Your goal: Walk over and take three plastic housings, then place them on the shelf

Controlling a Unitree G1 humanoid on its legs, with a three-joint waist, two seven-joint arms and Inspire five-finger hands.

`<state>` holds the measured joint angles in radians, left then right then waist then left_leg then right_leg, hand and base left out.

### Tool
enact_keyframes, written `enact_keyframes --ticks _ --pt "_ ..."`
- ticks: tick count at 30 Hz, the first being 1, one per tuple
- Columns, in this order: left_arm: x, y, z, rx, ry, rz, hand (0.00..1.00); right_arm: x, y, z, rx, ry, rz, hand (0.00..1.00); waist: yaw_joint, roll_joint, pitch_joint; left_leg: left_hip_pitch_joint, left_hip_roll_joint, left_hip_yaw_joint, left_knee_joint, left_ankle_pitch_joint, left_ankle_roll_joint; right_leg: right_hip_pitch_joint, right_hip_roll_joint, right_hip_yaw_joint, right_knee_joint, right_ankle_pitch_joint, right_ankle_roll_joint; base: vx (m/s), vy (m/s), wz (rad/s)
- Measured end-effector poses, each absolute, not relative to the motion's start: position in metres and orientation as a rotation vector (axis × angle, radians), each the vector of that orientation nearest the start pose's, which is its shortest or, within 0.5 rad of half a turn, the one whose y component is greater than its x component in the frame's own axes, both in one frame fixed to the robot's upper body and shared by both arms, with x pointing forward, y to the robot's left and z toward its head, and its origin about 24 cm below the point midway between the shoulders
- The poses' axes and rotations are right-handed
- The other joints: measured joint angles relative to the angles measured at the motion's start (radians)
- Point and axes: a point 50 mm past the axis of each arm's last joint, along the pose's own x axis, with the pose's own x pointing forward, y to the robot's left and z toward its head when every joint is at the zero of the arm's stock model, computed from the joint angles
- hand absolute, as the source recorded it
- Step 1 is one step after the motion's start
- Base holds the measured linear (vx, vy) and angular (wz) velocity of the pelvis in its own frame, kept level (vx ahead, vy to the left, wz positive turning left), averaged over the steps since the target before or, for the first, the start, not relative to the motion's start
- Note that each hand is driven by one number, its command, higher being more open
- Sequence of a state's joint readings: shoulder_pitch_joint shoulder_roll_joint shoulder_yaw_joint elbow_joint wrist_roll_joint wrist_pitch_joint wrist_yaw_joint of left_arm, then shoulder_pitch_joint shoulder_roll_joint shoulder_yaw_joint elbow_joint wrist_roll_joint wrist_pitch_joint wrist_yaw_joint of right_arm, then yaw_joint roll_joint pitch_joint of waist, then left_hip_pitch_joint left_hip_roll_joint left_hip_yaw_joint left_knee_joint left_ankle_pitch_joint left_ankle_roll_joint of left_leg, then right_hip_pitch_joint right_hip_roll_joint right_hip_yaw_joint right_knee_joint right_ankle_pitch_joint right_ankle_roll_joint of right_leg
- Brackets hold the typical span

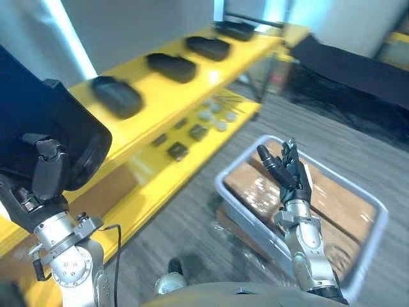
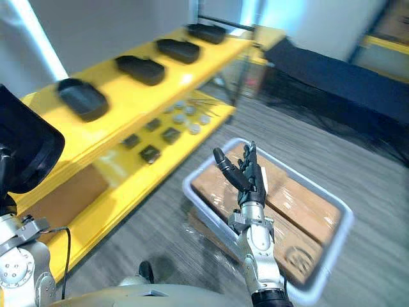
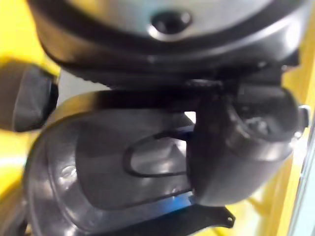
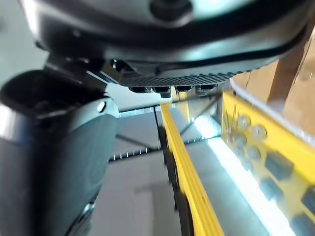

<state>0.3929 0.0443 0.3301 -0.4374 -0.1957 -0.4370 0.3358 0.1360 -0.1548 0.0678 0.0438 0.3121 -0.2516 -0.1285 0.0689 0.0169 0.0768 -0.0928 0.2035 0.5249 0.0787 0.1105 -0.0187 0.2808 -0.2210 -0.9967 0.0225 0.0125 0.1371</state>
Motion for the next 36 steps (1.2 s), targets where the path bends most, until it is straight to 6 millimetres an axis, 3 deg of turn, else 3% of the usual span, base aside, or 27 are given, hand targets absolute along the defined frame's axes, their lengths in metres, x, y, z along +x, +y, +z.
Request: enact_keyframes --ticks 2,5,12,15,18,21,23,24,26,27,28,29,31,34,36 --pt "0.13 0.263 0.109 -0.006 -0.529 0.717 0.0 0.229 -0.18 0.031 0.143 -0.085 -0.116 1.0 0.03 0.002 0.004 -0.012 -0.03 -0.021 0.004 -0.004 0.016 0.006 -0.042 -0.032 0.064 -0.035 -0.004 0.04 0.169 0.97" --pt "0.124 0.268 0.107 -0.035 -0.516 0.743 0.0 0.236 -0.166 0.038 0.133 -0.12 -0.061 1.0 0.045 -0.002 0.022 -0.011 -0.064 -0.03 0.002 -0.012 0.027 0.012 -0.075 -0.021 0.082 -0.054 0.0 -0.01 0.144 0.21" --pt "0.131 0.257 0.105 -0.039 -0.511 0.635 0.0 0.238 -0.163 0.045 0.089 -0.162 -0.059 1.0 0.032 -0.001 0.048 -0.001 -0.091 -0.019 -0.038 0.009 0.042 -0.004 -0.097 0.006 0.1 -0.058 0.006 -0.06 0.088 -0.05" --pt "0.134 0.253 0.105 -0.05 -0.508 0.627 0.0 0.238 -0.168 0.046 0.081 -0.167 -0.066 1.0 0.03 0.001 0.05 0.002 -0.104 -0.024 -0.072 0.032 0.046 -0.021 -0.113 0.011 0.138 -0.078 0.032 -0.04 0.041 0.07" --pt "0.133 0.253 0.106 -0.015 -0.518 0.644 0.0 0.238 -0.171 0.049 0.075 -0.185 -0.062 1.0 0.038 0.004 0.068 -0.005 -0.121 -0.046 -0.055 0.028 0.055 -0.02 -0.159 -0.004 0.22 -0.125 0.045 0.0 0.043 0.28" --pt "0.134 0.255 0.111 0.016 -0.549 0.65 0.0 0.241 -0.17 0.055 0.077 -0.217 -0.077 1.0 0.067 -0.017 0.089 -0.03 -0.162 -0.065 0.025 -0.017 0.072 -0.017 -0.264 -0.026 0.354 -0.195 0.066 0.05 0.05 0.32" --pt "0.134 0.255 0.112 0.03 -0.556 0.651 0.0 0.242 -0.171 0.056 0.078 -0.223 -0.084 1.0 0.071 -0.023 0.091 -0.038 -0.169 -0.067 0.041 -0.028 0.074 -0.016 -0.28 -0.028 0.371 -0.201 0.063 0.07 0.049 0.3" --pt "0.134 0.257 0.12 0.059 -0.596 0.635 0.0 0.246 -0.175 0.063 0.076 -0.259 -0.13 1.0 0.075 -0.041 0.104 -0.046 -0.209 -0.094 0.078 -0.062 0.079 -0.011 -0.336 0.001 0.456 -0.19 0.001 0.1 0.065 0.61" --pt "0.138 0.256 0.125 0.077 -0.62 0.61 0.0 0.246 -0.182 0.064 0.073 -0.267 -0.169 1.0 0.064 -0.046 0.108 -0.043 -0.228 -0.136 0.078 -0.069 0.092 -0.047 -0.347 0.125 0.523 -0.138 -0.067 0.14 0.1 0.86" --pt "0.143 0.256 0.133 0.125 -0.667 0.581 0.0 0.245 -0.188 0.066 0.074 -0.282 -0.207 1.0 0.053 -0.038 0.104 -0.023 -0.237 -0.185 0.041 -0.079 0.099 -0.111 -0.343 0.294 0.624 -0.077 -0.061 0.17 0.085 0.85" --pt "0.145 0.256 0.137 0.136 -0.69 0.574 0.0 0.245 -0.189 0.067 0.075 -0.293 -0.212 1.0 0.049 -0.039 0.105 -0.018 -0.235 -0.213 0.024 -0.075 0.104 -0.139 -0.325 0.345 0.667 -0.11 -0.042 0.19 0.05 0.99" --pt "0.149 0.256 0.144 0.141 -0.73 0.576 0.0 0.245 -0.191 0.072 0.074 -0.319 -0.214 1.0 0.035 -0.037 0.108 -0.001 -0.24 -0.257 -0.017 -0.065 0.119 -0.198 -0.267 0.414 0.718 -0.213 -0.044 0.15 0.011 0.73" --pt "0.156 0.254 0.153 0.122 -0.792 0.597 0.0 0.243 -0.194 0.084 0.053 -0.376 -0.219 1.0 0.02 -0.019 0.118 0.041 -0.243 -0.318 -0.069 -0.052 0.123 -0.276 -0.152 0.473 0.664 -0.299 -0.083 0.16 0.041 0.62" --pt "0.164 0.25 0.167 0.079 -0.907 0.597 0.0 0.238 -0.205 0.101 0.031 -0.476 -0.266 1.0 -0.023 -0.012 0.12 0.071 -0.252 -0.389 -0.084 -0.055 0.113 -0.394 -0.06 0.594 0.534 -0.29 -0.073 0.2 0.021 0.78" --pt "0.164 0.25 0.171 0.077 -0.933 0.597 0.0 0.236 -0.211 0.107 0.002 -0.509 -0.302 1.0 -0.041 -0.014 0.118 0.101 -0.254 -0.425 -0.082 -0.057 0.088 -0.421 -0.053 0.622 0.483 -0.278 -0.061 0.24 -0.033 0.73"
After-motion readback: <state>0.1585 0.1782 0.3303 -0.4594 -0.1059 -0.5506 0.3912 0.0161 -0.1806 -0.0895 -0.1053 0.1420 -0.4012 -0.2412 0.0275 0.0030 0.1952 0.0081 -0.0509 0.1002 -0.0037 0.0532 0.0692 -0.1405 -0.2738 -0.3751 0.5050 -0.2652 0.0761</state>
